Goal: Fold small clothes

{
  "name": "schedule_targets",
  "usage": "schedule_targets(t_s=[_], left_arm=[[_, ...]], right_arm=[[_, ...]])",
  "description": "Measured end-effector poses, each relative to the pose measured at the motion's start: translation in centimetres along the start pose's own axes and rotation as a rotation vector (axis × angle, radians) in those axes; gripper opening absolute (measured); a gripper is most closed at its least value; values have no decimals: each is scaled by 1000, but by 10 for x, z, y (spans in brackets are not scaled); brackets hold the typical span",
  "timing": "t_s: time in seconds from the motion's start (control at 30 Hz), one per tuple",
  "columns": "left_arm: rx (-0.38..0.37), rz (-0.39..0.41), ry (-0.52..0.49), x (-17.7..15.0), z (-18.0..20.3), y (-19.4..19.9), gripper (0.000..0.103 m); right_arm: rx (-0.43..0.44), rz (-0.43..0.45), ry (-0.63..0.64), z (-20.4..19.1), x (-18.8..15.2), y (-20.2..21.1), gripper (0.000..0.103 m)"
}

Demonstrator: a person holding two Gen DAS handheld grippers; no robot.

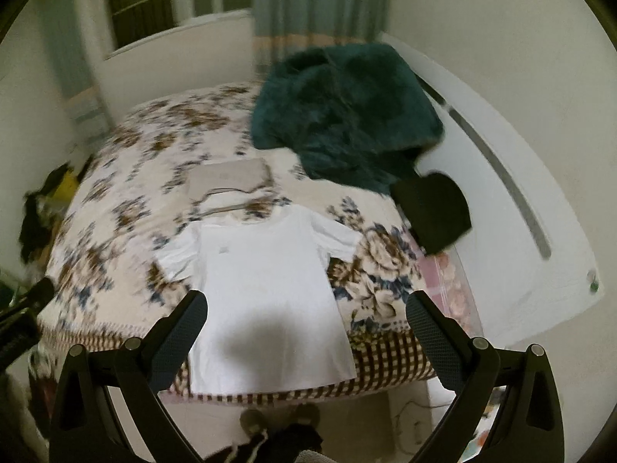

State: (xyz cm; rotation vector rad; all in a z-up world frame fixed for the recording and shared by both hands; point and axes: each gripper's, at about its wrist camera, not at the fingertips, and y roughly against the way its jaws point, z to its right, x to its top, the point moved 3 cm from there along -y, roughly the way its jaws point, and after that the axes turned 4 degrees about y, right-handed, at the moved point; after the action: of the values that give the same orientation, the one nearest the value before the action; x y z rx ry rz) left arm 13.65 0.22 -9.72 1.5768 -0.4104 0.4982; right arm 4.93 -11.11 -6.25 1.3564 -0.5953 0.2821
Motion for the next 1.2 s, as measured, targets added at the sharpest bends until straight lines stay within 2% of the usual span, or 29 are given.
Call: schedule_targets(t_s=[0.13,0.2,0.23,0.37,0.47,0.5,0.57,0.6,0.67,0.8,0.9,0.93,0.97,1.0,1.03,1.07,1.13,1.2], left_arm=[[18,-125,4,1,28,-92,103],[37,-173,-2,-4,38,-129,103],[59,-210,-11,-6,52,-159,103],[126,-293,-4,-18,69,-242,103],[180,-381,29,-29,83,-316,103],[186,-396,39,-32,79,-329,103],[202,-460,75,-44,85,-380,103],[205,-474,82,-48,83,-392,103],[220,-507,101,-59,86,-440,103],[235,-547,126,-73,84,-498,103],[201,-562,165,-74,83,-523,103],[190,-560,175,-74,82,-528,103],[177,-554,185,-74,79,-532,103],[169,-551,189,-73,78,-533,103],[161,-542,193,-73,75,-534,103],[160,-537,193,-72,73,-535,103],[148,-517,205,-69,64,-532,103],[151,-495,211,-65,54,-527,103]], right_arm=[[-25,-75,-135,43,-3,-100,103],[-24,-122,-208,67,-8,-154,103],[-18,-146,-255,81,-12,-185,103],[27,-240,-459,136,-28,-313,103],[93,-313,-660,168,-47,-421,103],[111,-330,-719,171,-54,-448,103],[170,-372,-878,180,-72,-513,103],[200,-388,-957,182,-83,-540,103],[257,-416,-1112,180,-105,-599,103],[326,-409,-1266,164,-126,-668,100],[346,-325,-1289,152,-122,-699,90],[344,-286,-1288,150,-117,-706,76],[331,-254,-1275,147,-111,-708,55],[316,-230,-1251,144,-102,-710,46],[301,-221,-1227,140,-91,-710,31],[270,-203,-1187,137,-80,-710,22],[188,-172,-1055,126,-51,-705,15],[132,-135,-873,108,-17,-693,14]])
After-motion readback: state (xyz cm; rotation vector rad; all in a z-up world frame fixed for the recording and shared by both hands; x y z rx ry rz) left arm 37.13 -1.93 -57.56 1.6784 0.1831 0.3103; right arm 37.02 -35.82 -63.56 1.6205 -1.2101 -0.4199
